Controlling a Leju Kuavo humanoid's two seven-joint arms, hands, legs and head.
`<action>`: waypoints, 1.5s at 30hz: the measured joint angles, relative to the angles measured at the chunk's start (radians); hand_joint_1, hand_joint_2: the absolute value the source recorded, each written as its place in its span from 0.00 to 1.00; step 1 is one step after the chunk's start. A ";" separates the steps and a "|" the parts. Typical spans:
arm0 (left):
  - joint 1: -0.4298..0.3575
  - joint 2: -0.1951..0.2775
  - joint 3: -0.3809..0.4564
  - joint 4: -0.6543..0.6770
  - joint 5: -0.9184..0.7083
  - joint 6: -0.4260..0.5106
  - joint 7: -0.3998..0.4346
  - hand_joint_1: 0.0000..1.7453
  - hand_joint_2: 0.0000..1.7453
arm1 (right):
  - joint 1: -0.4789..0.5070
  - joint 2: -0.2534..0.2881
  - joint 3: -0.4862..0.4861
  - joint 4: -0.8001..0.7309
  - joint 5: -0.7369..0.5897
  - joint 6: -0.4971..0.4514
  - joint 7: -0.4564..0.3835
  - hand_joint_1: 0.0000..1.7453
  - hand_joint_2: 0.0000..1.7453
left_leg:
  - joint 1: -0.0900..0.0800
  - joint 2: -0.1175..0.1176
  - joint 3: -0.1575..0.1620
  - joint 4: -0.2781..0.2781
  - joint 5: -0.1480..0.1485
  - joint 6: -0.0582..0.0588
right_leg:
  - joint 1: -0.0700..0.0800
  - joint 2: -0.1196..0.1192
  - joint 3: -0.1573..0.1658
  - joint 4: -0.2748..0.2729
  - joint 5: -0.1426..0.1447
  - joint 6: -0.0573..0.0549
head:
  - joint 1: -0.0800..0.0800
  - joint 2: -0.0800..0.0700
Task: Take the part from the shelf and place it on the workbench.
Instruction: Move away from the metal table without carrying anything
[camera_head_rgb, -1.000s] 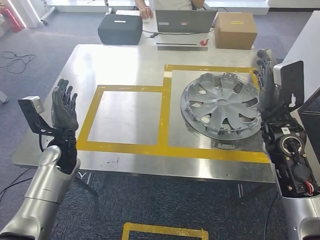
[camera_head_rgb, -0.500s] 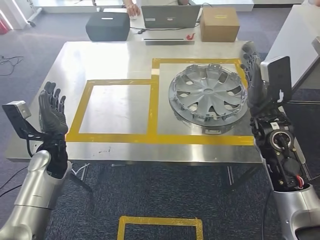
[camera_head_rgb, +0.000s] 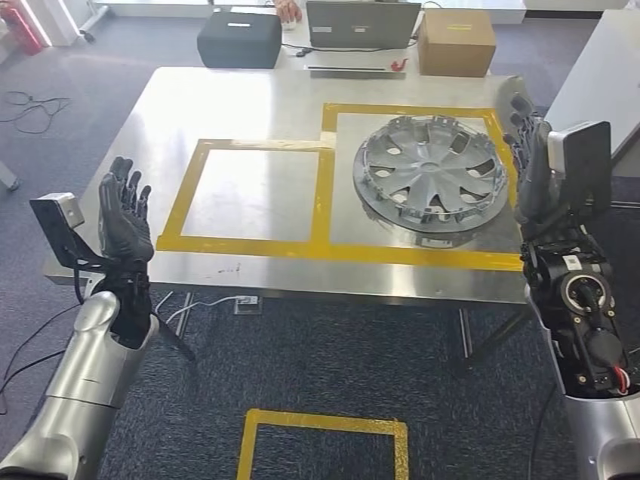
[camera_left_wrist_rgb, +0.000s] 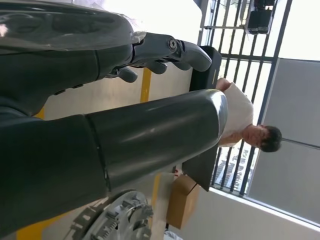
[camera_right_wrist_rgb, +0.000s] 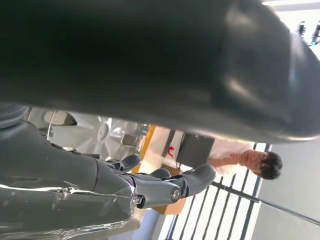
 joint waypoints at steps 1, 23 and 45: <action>0.000 0.000 0.000 0.000 0.000 0.000 0.000 0.00 0.00 | -0.001 -0.001 0.000 0.000 0.000 0.000 0.000 0.00 0.00 | -0.001 -0.001 -0.003 -0.001 0.005 -0.005 | -0.003 -0.001 -0.005 -0.001 0.007 -0.008 | -0.001 0.000; -0.004 -0.005 0.000 0.002 0.000 0.000 0.000 0.00 0.00 | 0.003 -0.010 0.001 -0.002 0.000 0.002 0.000 0.00 0.00 | 0.002 0.000 0.043 -0.001 -0.052 0.031 | -0.013 -0.006 -0.224 0.296 -0.067 0.022 | -0.012 0.000; 0.017 -0.002 0.000 -0.002 0.001 0.004 0.005 0.00 0.00 | 0.010 -0.011 0.002 -0.018 -0.004 0.008 0.003 0.00 0.00 | 0.018 -0.012 0.091 0.029 -0.106 -0.037 | -0.018 -0.015 -0.135 0.005 0.122 -0.003 | -0.048 0.000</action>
